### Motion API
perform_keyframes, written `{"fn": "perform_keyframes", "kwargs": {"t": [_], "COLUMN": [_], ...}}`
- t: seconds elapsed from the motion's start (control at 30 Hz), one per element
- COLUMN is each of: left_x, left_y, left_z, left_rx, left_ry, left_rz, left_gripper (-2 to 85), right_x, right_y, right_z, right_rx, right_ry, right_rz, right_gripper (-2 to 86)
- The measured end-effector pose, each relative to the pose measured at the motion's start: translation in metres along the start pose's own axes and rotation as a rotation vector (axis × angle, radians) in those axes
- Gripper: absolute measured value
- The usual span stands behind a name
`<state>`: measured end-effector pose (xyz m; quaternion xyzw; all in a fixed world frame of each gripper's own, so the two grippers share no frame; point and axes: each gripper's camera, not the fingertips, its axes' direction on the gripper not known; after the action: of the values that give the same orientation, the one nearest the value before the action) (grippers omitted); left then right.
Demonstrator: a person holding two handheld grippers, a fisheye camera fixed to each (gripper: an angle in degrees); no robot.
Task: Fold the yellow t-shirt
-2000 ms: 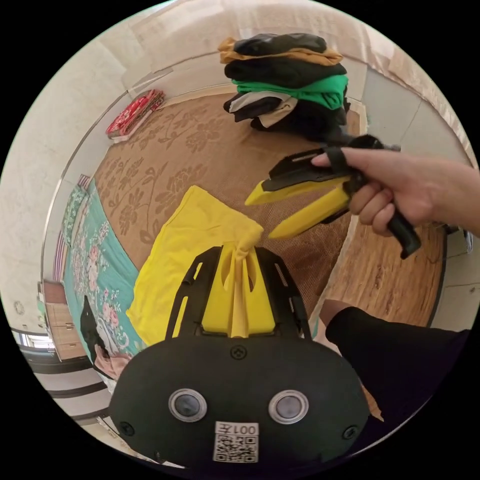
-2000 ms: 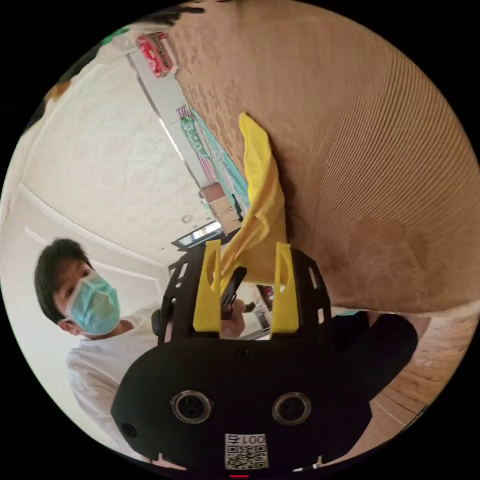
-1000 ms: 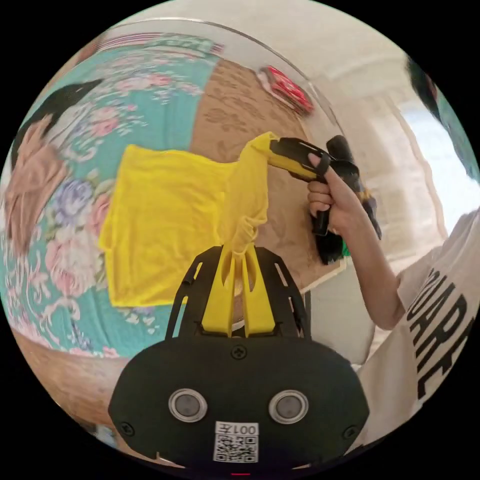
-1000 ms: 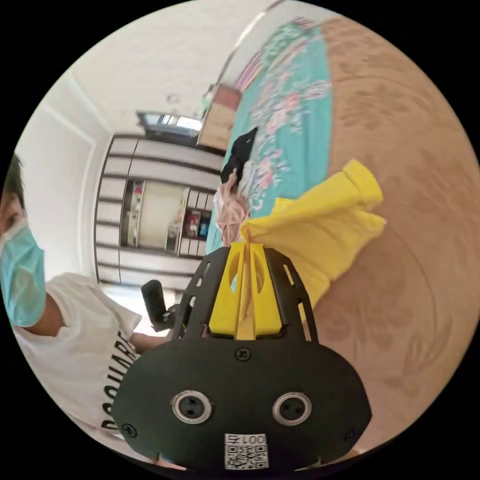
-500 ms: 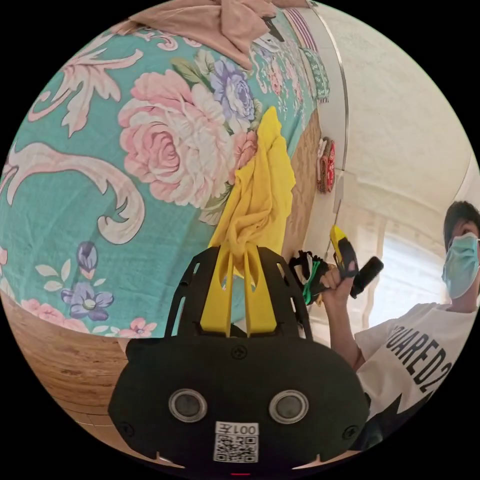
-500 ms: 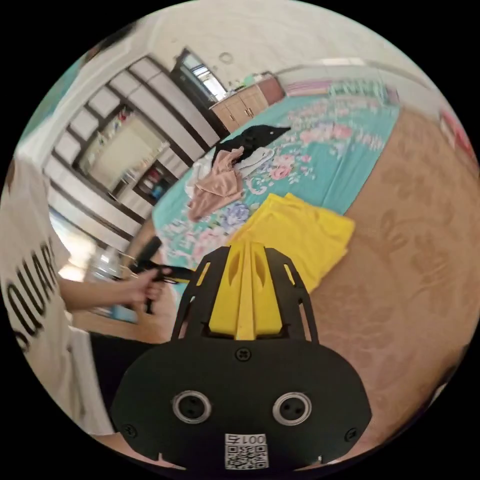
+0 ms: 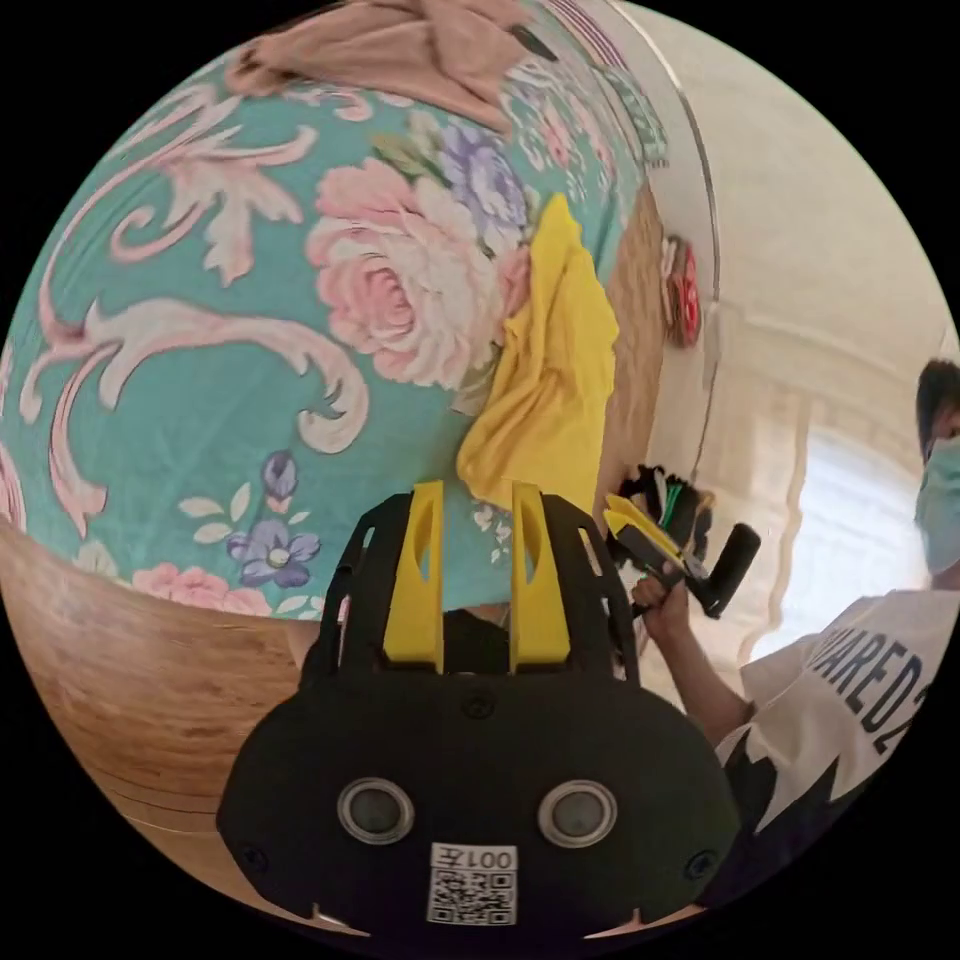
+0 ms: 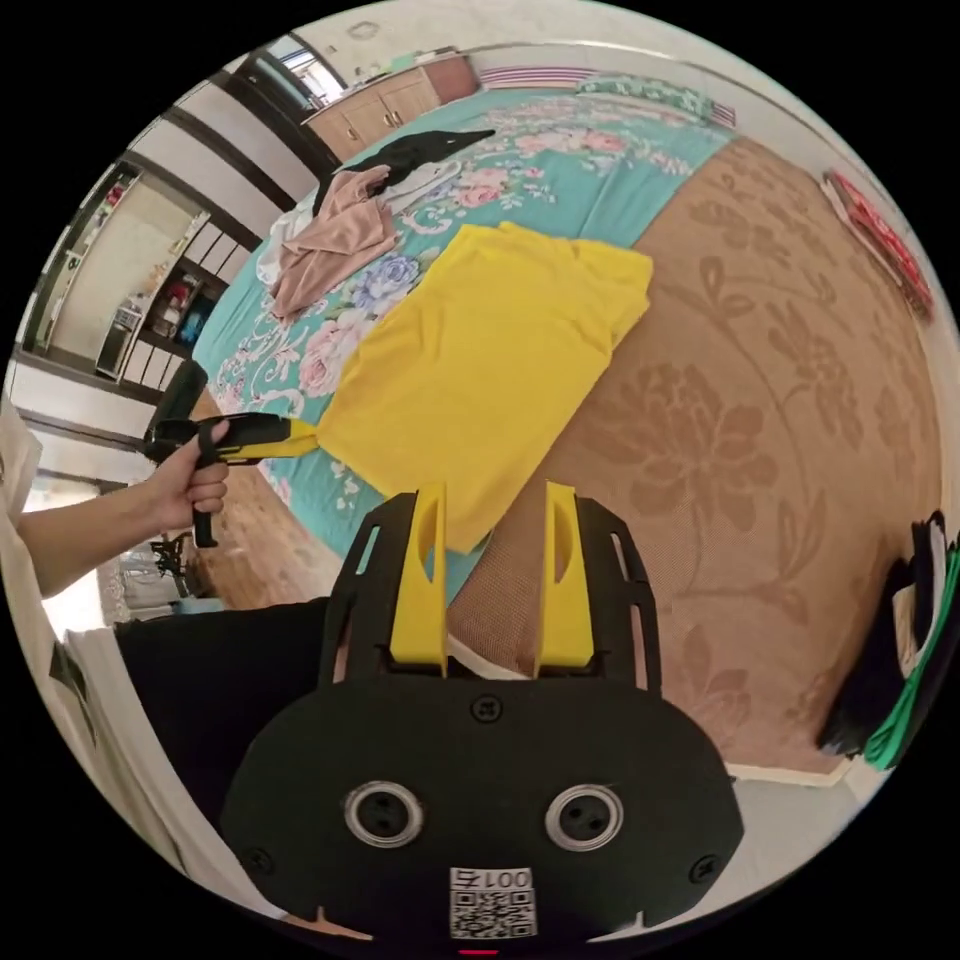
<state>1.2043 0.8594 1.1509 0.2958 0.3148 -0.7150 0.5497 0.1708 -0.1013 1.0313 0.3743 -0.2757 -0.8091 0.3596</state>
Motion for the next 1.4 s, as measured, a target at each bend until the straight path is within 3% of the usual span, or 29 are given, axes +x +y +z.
{"fn": "perform_keyframes", "kwargs": {"t": [0.13, 0.3, 0.5, 0.57, 0.67, 0.8, 1.0, 1.07, 1.2, 1.4], "left_x": [0.015, 0.005, 0.001, -0.004, -0.005, 0.010, 0.033, 0.045, 0.067, 0.107], "left_y": [-0.027, -0.036, -0.024, -0.022, -0.026, -0.047, -0.063, -0.064, -0.060, -0.057], "left_z": [-0.001, -0.019, -0.003, 0.020, 0.039, 0.041, 0.044, 0.052, 0.066, 0.071], "left_rx": [-0.072, -0.078, -0.157, -0.090, 0.038, 0.008, 0.032, 0.022, 0.052, 0.315], "left_ry": [-0.137, -0.073, 0.343, 0.596, 0.820, 0.731, 0.721, 0.707, 0.758, 1.013], "left_rz": [0.142, 0.042, -0.169, -0.334, -0.485, -0.394, -0.413, -0.433, -0.513, -0.631], "left_gripper": [8.3, 9.0, 12.0, 13.4, 13.9, 14.1, 14.2, 13.9, 13.2, 3.6], "right_x": [0.020, 0.064, 0.109, 0.115, 0.126, 0.155, 0.216, 0.237, 0.277, 0.310], "right_y": [-0.007, -0.019, -0.031, -0.037, -0.050, -0.060, -0.044, -0.035, -0.002, 0.019], "right_z": [0.021, 0.032, -0.007, -0.015, -0.023, -0.027, -0.033, -0.035, -0.021, -0.028], "right_rx": [-0.040, -0.050, -0.007, -0.001, -0.037, -0.130, -0.170, -0.134, 0.022, 0.034], "right_ry": [-0.159, -0.311, -0.581, -0.652, -0.678, -0.519, -0.466, -0.556, -0.971, -0.939], "right_rz": [0.085, 0.245, 0.434, 0.483, 0.489, 0.411, 0.423, 0.487, 0.732, 0.715], "right_gripper": [11.4, 4.1, 2.7, 2.6, 2.3, 1.9, 1.8, 1.8, 1.7, 1.6]}}
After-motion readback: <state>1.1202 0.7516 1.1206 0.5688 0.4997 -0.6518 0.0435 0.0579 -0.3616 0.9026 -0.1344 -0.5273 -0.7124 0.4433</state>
